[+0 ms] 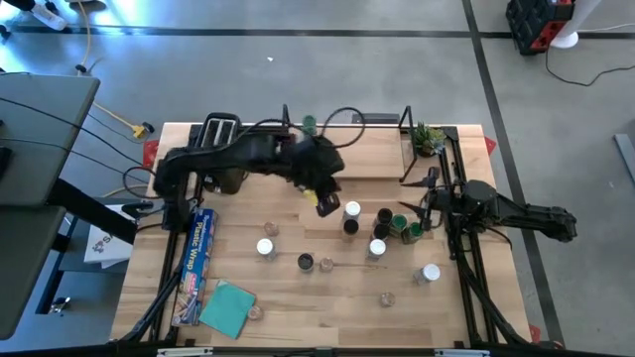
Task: Shelf spices
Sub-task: Put the left green seasoning bottle on the shelf aligned with the other green seasoning bottles
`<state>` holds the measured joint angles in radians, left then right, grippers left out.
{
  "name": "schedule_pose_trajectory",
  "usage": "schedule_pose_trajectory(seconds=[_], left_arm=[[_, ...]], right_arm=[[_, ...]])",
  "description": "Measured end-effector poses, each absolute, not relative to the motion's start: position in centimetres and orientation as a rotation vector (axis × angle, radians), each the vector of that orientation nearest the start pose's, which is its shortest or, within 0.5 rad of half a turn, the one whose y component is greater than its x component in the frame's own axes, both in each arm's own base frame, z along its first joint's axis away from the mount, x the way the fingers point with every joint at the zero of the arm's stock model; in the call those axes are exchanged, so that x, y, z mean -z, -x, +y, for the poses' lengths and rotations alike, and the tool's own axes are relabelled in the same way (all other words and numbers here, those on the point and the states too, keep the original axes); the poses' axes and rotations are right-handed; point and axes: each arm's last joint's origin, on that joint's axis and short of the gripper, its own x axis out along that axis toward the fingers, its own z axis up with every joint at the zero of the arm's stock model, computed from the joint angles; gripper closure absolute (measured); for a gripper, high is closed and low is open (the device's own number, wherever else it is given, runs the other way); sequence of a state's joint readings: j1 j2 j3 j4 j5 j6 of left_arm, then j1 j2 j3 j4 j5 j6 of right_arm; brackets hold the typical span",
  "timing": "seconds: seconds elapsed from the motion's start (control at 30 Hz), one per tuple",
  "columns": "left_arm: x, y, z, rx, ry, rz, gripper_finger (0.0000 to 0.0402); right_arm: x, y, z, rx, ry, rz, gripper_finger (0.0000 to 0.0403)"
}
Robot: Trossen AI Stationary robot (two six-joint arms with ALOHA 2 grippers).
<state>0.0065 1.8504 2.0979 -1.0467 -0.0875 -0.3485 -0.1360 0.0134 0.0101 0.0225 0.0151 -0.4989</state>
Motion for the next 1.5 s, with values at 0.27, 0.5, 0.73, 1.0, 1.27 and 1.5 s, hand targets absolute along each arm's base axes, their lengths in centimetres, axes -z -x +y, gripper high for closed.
schedule_pose_trajectory(seconds=[0.27, 0.5, 0.73, 1.0, 1.27, 1.5], left_arm=[[-45.7, -29.9, -2.3, -0.497, 0.456, 0.545, 0.0401], [-45.6, -21.9, -4.5, -0.687, 0.471, 0.429, 0.0401], [-43.5, -17.2, -3.3, -0.788, 0.407, 0.387, 0.0401], [-41.9, -14.9, -2.3, -0.782, 0.297, 0.435, 0.0401], [-40.9, -15.1, -2.5, -0.717, 0.24, 0.521, 0.0401], [-40.8, -15.6, -3.0, -0.567, 0.241, 0.605, 0.0401]], right_arm=[[-18.1, -9.6, -1.2, 0.103, 0.277, -0.136, 0.0179], [-23.9, -7.5, -1.9, 0.266, -0.622, -0.664, 0.0179], [-33.5, -6.8, -1.8, 0.371, -0.519, -0.354, 0.0179], [-38.3, -11.8, -2.1, 0.525, -0.638, 0.527, 0.0179], [-35.9, -18.2, -1.6, 0.296, -0.687, 1.1, 0.0179], [-32.0, -20.5, 1.0, -0.06, -0.48, 1.284, 0.0179]])
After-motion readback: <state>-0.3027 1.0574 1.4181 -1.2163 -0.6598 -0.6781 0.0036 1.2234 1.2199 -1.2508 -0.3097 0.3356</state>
